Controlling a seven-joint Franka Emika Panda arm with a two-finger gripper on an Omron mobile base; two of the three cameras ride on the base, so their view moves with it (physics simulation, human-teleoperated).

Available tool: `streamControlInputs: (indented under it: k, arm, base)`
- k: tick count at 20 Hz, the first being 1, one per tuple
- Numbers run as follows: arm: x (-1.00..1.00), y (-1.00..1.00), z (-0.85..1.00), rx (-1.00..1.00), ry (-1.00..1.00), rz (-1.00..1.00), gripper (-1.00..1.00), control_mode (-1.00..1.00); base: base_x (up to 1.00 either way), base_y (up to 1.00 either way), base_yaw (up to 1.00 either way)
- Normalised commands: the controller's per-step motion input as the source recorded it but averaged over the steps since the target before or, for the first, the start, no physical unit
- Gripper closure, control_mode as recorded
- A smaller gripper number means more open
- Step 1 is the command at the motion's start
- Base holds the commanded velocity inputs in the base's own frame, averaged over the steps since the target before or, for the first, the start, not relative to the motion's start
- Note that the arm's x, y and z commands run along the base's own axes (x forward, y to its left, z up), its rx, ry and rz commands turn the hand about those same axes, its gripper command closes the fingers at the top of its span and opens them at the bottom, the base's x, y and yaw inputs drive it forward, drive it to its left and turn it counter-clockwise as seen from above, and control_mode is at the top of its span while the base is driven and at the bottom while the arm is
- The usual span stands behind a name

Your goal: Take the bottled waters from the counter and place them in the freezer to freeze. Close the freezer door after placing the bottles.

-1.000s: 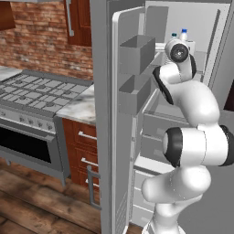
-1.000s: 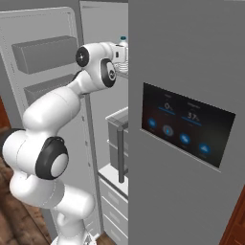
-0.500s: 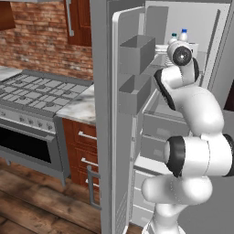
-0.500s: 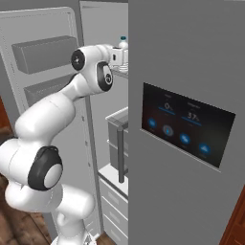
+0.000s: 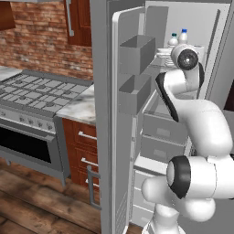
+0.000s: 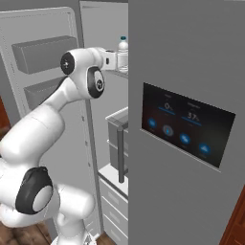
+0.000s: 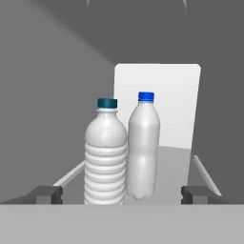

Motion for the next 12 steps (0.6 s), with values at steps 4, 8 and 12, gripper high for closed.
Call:
streamControlInputs:
  k: [4,8,12]
  arm:
    - [-0.63,0.16,0.12,0.02,0.11,0.00,-1.00,-1.00]
    - [-0.76,0.01,0.10,0.06,0.10,0.00,-1.00,-1.00]
    - [-0.87,0.08,0.20,0.07,0.09,0.00,-1.00,-1.00]
  base:
    - [0.00,0.00,0.00]
    - [0.00,0.00,0.00]
    - [0.00,0.00,0.00]
